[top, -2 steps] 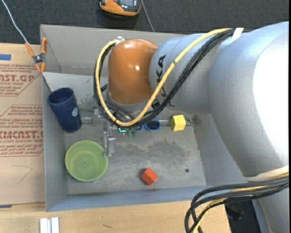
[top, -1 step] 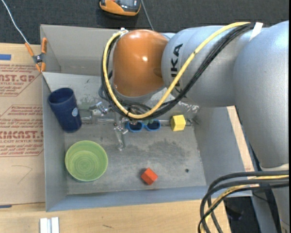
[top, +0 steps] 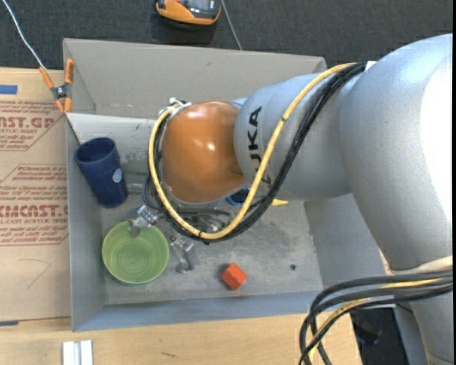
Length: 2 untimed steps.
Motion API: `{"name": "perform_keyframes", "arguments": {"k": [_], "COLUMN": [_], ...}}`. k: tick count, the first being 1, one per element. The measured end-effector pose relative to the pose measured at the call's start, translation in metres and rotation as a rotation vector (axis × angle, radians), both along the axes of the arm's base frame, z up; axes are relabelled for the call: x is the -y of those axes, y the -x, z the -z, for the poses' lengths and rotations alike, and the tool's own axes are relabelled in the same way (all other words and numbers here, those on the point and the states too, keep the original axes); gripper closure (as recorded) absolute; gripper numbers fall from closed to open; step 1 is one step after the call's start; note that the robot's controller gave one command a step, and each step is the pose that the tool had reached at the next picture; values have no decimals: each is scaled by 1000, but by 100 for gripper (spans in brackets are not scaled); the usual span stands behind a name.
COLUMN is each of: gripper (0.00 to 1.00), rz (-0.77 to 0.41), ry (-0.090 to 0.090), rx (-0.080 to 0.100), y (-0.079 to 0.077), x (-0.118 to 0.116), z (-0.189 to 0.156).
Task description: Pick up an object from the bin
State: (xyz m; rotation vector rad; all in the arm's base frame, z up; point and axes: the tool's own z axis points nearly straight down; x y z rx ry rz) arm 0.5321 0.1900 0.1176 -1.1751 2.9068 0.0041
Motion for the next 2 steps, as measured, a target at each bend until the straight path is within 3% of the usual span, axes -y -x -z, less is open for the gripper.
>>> {"name": "perform_keyframes", "arguments": {"k": [1, 2], "gripper": [100, 100], "rz": [2, -31], "ry": [0, -2], "rx": [1, 6], "y": [-1, -9], "x": [0, 22], "z": [-1, -27]}}
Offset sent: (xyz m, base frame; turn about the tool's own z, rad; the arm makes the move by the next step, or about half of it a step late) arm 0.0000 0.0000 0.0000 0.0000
